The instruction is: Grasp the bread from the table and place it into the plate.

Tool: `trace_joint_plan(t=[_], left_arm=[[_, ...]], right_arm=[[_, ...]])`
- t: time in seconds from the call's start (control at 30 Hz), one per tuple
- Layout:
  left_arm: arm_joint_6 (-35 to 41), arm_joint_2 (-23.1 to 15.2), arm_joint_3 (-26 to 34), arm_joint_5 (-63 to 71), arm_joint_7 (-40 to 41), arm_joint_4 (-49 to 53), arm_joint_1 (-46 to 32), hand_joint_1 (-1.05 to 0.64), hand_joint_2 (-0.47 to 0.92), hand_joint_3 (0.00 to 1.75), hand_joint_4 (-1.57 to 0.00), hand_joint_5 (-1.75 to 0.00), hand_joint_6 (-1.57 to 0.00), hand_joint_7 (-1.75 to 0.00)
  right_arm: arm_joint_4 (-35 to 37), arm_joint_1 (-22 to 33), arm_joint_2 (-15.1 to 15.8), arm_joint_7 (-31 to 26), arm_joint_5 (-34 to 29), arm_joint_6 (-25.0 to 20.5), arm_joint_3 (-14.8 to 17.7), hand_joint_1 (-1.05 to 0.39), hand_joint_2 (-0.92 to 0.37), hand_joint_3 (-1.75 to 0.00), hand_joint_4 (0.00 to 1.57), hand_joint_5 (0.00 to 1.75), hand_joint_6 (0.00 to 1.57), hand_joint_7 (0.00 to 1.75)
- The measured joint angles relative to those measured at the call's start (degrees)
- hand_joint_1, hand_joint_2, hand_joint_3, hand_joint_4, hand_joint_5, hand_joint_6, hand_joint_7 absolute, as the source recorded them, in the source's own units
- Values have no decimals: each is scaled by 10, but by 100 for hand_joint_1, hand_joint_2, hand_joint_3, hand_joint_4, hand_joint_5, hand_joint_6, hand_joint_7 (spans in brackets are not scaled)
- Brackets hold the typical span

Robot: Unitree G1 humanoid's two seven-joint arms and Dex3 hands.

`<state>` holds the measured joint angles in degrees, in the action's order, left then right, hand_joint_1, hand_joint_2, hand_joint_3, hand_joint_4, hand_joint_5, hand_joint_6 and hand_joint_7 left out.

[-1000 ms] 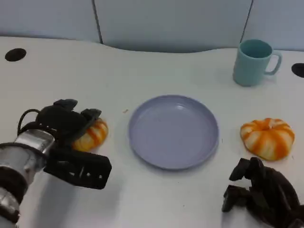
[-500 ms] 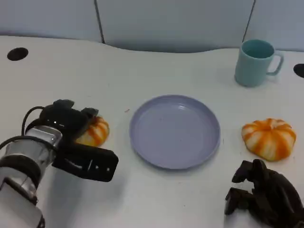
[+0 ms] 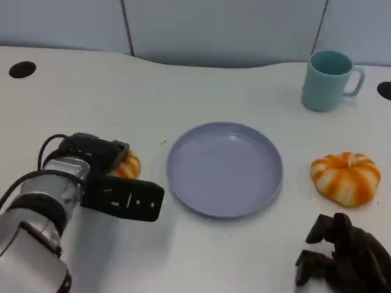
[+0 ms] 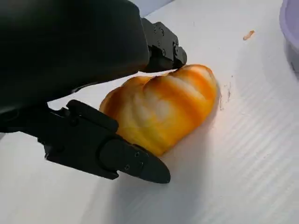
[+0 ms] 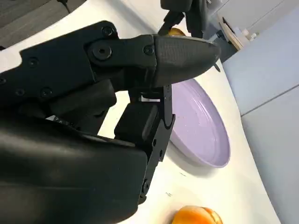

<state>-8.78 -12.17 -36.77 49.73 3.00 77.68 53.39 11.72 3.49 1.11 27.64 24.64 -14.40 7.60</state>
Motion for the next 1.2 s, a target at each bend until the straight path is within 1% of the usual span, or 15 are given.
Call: trace_joint_plan(t=[0.03, 0.1, 0.17, 0.37, 0.43, 0.47, 0.5, 0.53, 0.57, 0.6, 0.63, 0.73, 1.0, 1.1, 1.2], left_arm=[[-4, 0, 3, -7, 0, 0, 0, -26, 90, 2, -41, -10, -57, -4], [-12, 0, 7, -19, -3, 0, 0, -23, 92, 15, -68, -20, -68, -4], [-14, 0, 8, -22, -4, 0, 0, -22, 92, 21, -79, -23, -77, -5], [-19, -2, 16, -42, 2, 0, 1, -22, 92, 29, -88, -26, -92, -9], [-26, -5, 24, -49, 13, 0, 1, -26, 92, 22, -96, -33, -101, -10], [-28, -7, 24, -51, 16, 0, 1, -29, 92, 14, -88, -74, -108, -14], [-28, -9, 24, -52, 24, 0, 1, -29, 92, 16, -73, -122, -93, -58], [-29, -11, 21, -50, 36, 0, 0, -26, 92, 22, -67, -153, -66, -127], [-30, -13, 17, -43, 51, -1, 0, -24, 92, 24, -67, -164, -57, -150], [-31, -15, 12, -39, 67, -1, 0, -22, 92, 23, -69, -169, -54, -162], [-33, -16, 7, -35, 81, -1, 0, -22, 92, 26, -68, -172, -51, -169], [-40, -21, -1, -28, 103, 0, -1, -25, 92, 33, -67, -174, -49, -174], [-69, -34, 12, -41, 114, 2, -2, -21, 92, 35, -72, -175, -49, -175], [-79, -40, 14, -42, 119, 1, 5, -15, 86, 32, -72, -175, -54, -175], [-100, -45, 28, -49, 130, 0, 9, -18, 89, 35, -76, -175, -57, -175]], right_arm=[[-1, 1, 0, 0, 0, 0, 0, -48, -92, -44, 125, 116, 115, 105], [-1, 1, 0, 0, 0, -1, 0, -48, -92, -44, 126, 116, 116, 105], [-2, 1, 0, -1, 0, -2, 0, -47, -92, -44, 126, 116, 116, 105], [-7, 2, 0, -6, 4, -13, 2, -46, -92, -45, 126, 116, 115, 106], [-16, 4, -1, -14, 4, -22, 2, -46, -92, -46, 126, 116, 114, 106], [-18, 5, -1, -15, 4, -23, 2, -46, -92, -46, 125, 116, 115, 107], [-20, 6, -1, -15, 5, -25, 2, -46, -92, -46, 125, 116, 115, 107], [-21, 6, -1, -14, 6, -27, 2, -46, -92, -45, 125, 116, 115, 107], [-21, 6, -2, -14, 7, -29, 2, -46, -92, -45, 126, 115, 115, 107], [-21, 6, -3, -14, 8, -29, 2, -46, -92, -45, 126, 115, 114, 107], [-21, 6, -4, -14, 8, -29, 2, -46, -92, -44, 125, 115, 114, 106], [-20, 6, -6, -14, 9, -30, 2, -45, -92, -44, 126, 114, 114, 106], [19, -33, -13, -20, 7, -25, 1, -47, -92, -40, 128, 111, 117, 104], [33, -45, -16, -21, 7, -19, 1, -47, -92, -41, 131, 111, 117, 103], [42, -50, -21, -21, 2, -6, 1, -47, -92, -42, 131, 109, 117, 102]])
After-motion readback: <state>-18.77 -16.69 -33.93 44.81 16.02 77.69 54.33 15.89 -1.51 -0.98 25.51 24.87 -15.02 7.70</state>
